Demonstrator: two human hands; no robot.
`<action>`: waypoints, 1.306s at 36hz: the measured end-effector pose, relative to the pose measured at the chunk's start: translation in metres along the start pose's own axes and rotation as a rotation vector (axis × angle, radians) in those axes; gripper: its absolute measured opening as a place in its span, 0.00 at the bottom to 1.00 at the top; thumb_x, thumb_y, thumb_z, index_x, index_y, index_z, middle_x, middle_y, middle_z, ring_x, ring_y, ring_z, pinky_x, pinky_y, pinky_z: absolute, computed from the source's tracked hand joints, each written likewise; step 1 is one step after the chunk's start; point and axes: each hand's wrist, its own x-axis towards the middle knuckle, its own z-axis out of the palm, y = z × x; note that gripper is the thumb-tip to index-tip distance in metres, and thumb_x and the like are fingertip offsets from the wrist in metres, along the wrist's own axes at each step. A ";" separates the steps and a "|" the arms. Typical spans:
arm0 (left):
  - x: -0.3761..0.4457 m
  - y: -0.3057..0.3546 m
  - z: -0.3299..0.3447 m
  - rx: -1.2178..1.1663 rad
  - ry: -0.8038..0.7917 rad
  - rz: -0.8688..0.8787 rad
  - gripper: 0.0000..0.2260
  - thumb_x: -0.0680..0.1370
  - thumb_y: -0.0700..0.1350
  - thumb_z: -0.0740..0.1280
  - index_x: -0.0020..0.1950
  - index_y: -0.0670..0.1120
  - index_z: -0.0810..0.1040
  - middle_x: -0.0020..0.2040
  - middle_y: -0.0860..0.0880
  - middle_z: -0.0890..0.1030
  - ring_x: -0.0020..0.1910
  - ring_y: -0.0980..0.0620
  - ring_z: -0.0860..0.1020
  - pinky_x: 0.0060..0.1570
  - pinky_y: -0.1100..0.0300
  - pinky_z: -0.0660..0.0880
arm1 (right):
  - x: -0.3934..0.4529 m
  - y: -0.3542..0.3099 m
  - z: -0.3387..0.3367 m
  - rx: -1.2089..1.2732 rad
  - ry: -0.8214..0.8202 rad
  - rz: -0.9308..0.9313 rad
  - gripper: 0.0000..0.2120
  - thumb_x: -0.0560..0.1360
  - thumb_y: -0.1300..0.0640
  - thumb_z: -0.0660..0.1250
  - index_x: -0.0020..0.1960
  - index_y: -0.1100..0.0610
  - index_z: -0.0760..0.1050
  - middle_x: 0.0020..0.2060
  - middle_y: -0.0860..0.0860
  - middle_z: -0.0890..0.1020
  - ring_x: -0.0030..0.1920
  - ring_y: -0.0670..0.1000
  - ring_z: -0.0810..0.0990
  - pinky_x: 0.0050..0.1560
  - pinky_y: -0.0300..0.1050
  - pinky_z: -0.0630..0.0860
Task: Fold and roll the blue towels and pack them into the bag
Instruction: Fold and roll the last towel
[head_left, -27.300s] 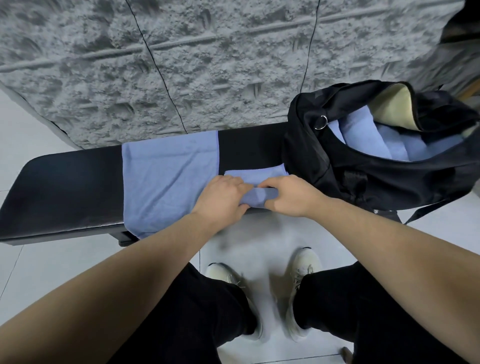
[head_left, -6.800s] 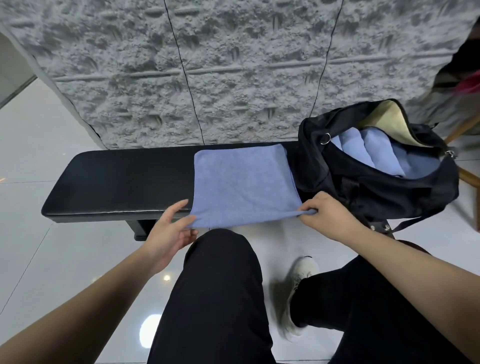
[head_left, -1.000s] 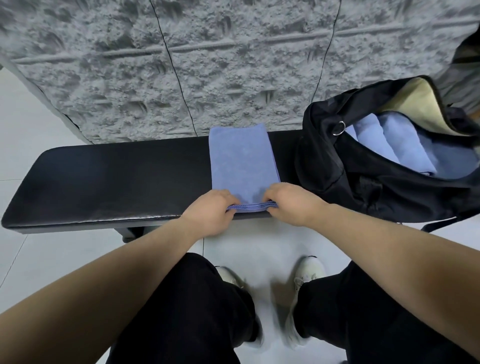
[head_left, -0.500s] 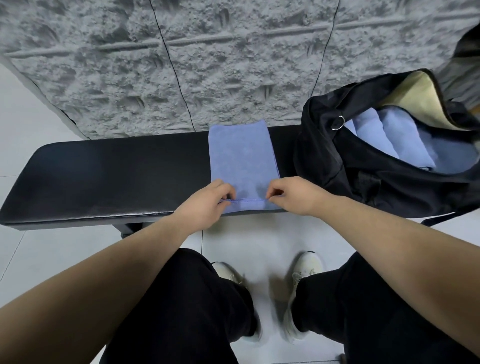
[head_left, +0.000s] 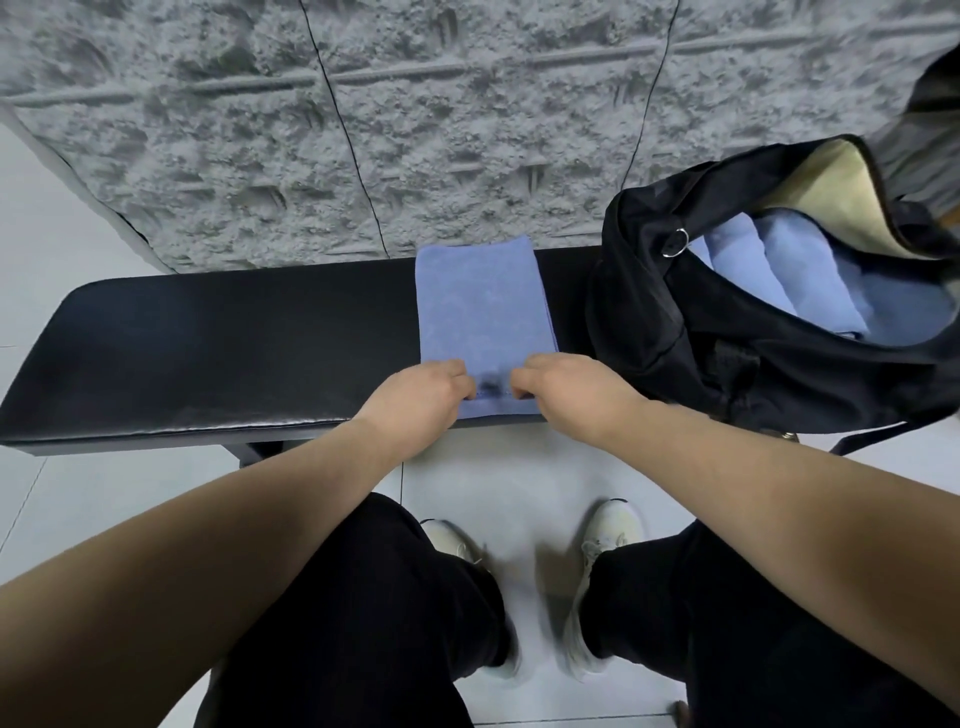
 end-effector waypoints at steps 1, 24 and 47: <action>0.001 0.001 0.000 0.007 -0.025 -0.015 0.14 0.75 0.33 0.62 0.55 0.46 0.80 0.47 0.48 0.74 0.37 0.49 0.67 0.32 0.54 0.65 | 0.000 -0.002 0.000 -0.009 -0.009 0.014 0.17 0.73 0.71 0.58 0.55 0.54 0.73 0.46 0.50 0.72 0.45 0.54 0.72 0.39 0.47 0.67; -0.008 0.001 -0.010 -0.168 -0.023 -0.027 0.09 0.76 0.38 0.63 0.52 0.44 0.82 0.47 0.48 0.75 0.40 0.48 0.74 0.41 0.52 0.73 | -0.007 -0.005 -0.001 0.032 0.041 0.069 0.14 0.75 0.64 0.58 0.56 0.54 0.77 0.51 0.50 0.79 0.53 0.54 0.75 0.55 0.45 0.70; -0.010 -0.005 -0.005 -0.267 -0.081 -0.052 0.11 0.84 0.43 0.53 0.64 0.50 0.71 0.56 0.49 0.75 0.51 0.47 0.72 0.50 0.53 0.70 | -0.005 0.015 -0.009 0.314 0.005 0.190 0.11 0.80 0.56 0.64 0.59 0.51 0.81 0.52 0.48 0.80 0.55 0.50 0.76 0.56 0.42 0.71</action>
